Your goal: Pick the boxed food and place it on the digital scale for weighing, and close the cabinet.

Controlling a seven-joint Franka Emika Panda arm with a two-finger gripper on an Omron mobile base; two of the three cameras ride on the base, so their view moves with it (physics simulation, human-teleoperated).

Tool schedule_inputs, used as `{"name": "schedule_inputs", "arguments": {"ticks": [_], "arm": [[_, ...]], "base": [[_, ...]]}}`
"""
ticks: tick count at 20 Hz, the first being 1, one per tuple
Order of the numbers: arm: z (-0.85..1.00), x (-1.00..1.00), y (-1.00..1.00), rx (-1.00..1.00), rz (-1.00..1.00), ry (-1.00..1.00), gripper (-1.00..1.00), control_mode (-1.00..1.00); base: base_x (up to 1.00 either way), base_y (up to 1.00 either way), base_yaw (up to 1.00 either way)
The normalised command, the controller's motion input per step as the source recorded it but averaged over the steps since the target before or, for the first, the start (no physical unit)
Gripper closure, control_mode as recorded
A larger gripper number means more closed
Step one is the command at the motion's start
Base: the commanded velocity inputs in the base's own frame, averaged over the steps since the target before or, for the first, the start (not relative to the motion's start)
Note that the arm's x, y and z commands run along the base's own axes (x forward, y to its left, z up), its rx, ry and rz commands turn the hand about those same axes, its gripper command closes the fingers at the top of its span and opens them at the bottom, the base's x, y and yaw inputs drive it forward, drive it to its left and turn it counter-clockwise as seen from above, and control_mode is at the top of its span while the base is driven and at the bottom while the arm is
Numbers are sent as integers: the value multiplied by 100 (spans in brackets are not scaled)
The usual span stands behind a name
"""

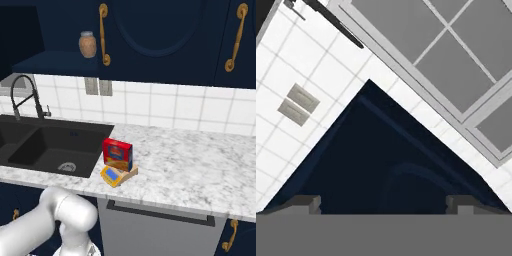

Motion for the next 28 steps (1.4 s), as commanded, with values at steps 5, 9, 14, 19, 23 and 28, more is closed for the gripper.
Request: {"name": "schedule_inputs", "arguments": {"ticks": [5,9,14,19,23,28], "arm": [[-23,100,0,1,-5,0,-100,-100],[9,55,-8,2,0,-2,-100,-100],[48,0,-67,11,0,-14,-100,-100],[15,0,-99,22,7,-14,-100,-100],[3,0,-100,29,15,-13,-100,-100],[13,-23,-100,28,19,-21,-100,-100]], "base": [[0,0,0],[0,0,0],[0,0,0],[0,0,0],[0,0,0],[0,0,0]]}}
